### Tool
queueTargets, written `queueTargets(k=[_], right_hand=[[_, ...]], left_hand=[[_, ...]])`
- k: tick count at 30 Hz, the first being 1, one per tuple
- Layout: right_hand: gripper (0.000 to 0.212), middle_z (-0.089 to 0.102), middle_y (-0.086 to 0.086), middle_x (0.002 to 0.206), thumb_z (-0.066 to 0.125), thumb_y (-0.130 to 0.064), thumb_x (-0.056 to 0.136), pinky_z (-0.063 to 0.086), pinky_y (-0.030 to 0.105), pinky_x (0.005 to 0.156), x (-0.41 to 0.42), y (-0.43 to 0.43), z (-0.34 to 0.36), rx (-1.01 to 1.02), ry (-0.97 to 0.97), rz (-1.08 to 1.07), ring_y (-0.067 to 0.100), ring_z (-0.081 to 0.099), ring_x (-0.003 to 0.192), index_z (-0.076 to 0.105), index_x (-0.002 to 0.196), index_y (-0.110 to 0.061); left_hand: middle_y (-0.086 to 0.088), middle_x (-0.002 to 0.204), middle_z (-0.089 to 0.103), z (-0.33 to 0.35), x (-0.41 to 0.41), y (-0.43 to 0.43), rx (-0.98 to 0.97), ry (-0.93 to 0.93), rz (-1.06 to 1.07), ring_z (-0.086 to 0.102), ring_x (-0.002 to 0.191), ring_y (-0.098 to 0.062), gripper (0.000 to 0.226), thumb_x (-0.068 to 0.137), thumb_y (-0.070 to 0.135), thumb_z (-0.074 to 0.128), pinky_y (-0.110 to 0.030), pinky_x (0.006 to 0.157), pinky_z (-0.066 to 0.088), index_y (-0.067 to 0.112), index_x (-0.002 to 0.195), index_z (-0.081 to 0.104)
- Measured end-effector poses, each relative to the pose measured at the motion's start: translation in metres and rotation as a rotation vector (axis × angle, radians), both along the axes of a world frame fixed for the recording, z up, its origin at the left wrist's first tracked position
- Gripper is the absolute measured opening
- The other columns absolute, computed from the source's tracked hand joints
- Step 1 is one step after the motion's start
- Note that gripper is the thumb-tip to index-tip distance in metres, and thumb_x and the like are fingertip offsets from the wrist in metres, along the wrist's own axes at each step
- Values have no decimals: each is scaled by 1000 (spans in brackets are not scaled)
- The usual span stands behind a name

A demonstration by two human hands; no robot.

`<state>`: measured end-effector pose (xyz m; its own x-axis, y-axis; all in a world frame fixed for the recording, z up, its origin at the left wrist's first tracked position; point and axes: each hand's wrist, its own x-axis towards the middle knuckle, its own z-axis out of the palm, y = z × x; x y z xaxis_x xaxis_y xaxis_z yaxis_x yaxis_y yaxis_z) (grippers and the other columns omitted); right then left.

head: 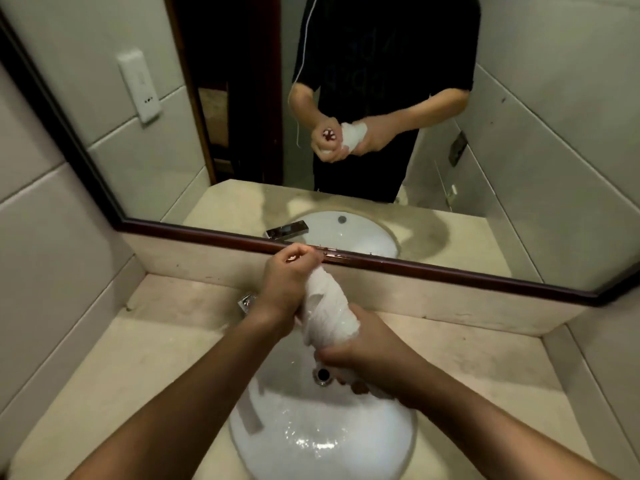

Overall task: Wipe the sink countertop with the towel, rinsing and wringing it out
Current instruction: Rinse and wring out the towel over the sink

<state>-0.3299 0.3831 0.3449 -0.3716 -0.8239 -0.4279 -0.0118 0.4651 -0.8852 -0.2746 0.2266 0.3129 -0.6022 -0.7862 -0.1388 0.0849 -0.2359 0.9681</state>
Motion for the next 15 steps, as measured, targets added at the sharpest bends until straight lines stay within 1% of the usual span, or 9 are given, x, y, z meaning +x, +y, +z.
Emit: queueTargets(k=[3, 5, 7, 9, 10, 11, 13, 14, 15], right_hand=[[33, 62, 10, 76, 73, -3, 80, 37, 23, 38, 6, -5, -25, 8, 74, -84, 12, 51, 41, 59, 106, -18], [27, 62, 6, 72, 73, -4, 81, 37, 21, 36, 4, -3, -35, 14, 93, -87, 6, 49, 36, 59, 94, -23], [28, 64, 5, 74, 76, -9, 80, 39, 21, 37, 0, 0, -41, 30, 110, -68, 6, 53, 37, 59, 100, -21], [49, 68, 6, 85, 81, -18, 74, 46, 26, 42, -2, 3, -46, 41, 205, -83, 15, 65, 49, 52, 114, -21], [64, 69, 5, 94, 85, -25, 69, 53, 31, 49, -2, 4, -48, 36, 309, -80, 21, 71, 63, 47, 120, -25], [78, 68, 3, 106, 88, -31, 64, 59, 38, 61, -2, 4, -53, 27, 436, -66, 26, 73, 79, 42, 126, -30], [97, 60, 1, 128, 90, -37, 62, 59, 45, 81, 2, 6, -59, -5, 651, -88, 29, 68, 102, 32, 139, -35], [102, 55, 1, 134, 90, -39, 65, 58, 45, 81, 4, 7, -59, -15, 761, -107, 31, 67, 103, 27, 145, -33], [103, 51, 2, 135, 88, -40, 68, 56, 42, 74, 8, 8, -59, -13, 901, -110, 33, 68, 98, 25, 149, -30]], left_hand=[[2, 66, 61, -17, -10, 12, -318, -231, 204, 54, 59, -6, 23, 90, 14, 69, -26, 61, 42, 19, 69, 60], [2, 66, 61, -25, -11, 19, -369, -313, 263, 51, 58, -4, 22, 91, 14, 67, -25, 59, 38, 18, 71, 60], [2, 66, 60, -28, -11, 21, -343, -336, 293, 51, 61, -9, 22, 93, 15, 66, -19, 53, 37, 17, 71, 60], [4, 68, 60, -27, -11, 23, -300, -356, 328, 52, 65, -12, 22, 95, 21, 67, -13, 49, 36, 18, 74, 60], [4, 70, 61, -24, -12, 23, -288, -366, 352, 53, 67, -12, 22, 96, 26, 68, -15, 52, 38, 17, 77, 62], [3, 73, 62, -22, -13, 25, -279, -370, 377, 54, 70, -13, 22, 96, 30, 69, -19, 56, 39, 16, 81, 63], [0, 79, 64, -17, -15, 28, -235, -367, 415, 56, 75, -17, 24, 97, 35, 68, -24, 59, 37, 14, 87, 65], [-2, 82, 65, -16, -15, 29, -208, -367, 429, 58, 78, -20, 26, 97, 38, 67, -26, 60, 37, 14, 88, 66], [-4, 84, 66, -15, -15, 30, -176, -369, 438, 59, 81, -23, 28, 97, 40, 66, -29, 63, 38, 13, 89, 66]])
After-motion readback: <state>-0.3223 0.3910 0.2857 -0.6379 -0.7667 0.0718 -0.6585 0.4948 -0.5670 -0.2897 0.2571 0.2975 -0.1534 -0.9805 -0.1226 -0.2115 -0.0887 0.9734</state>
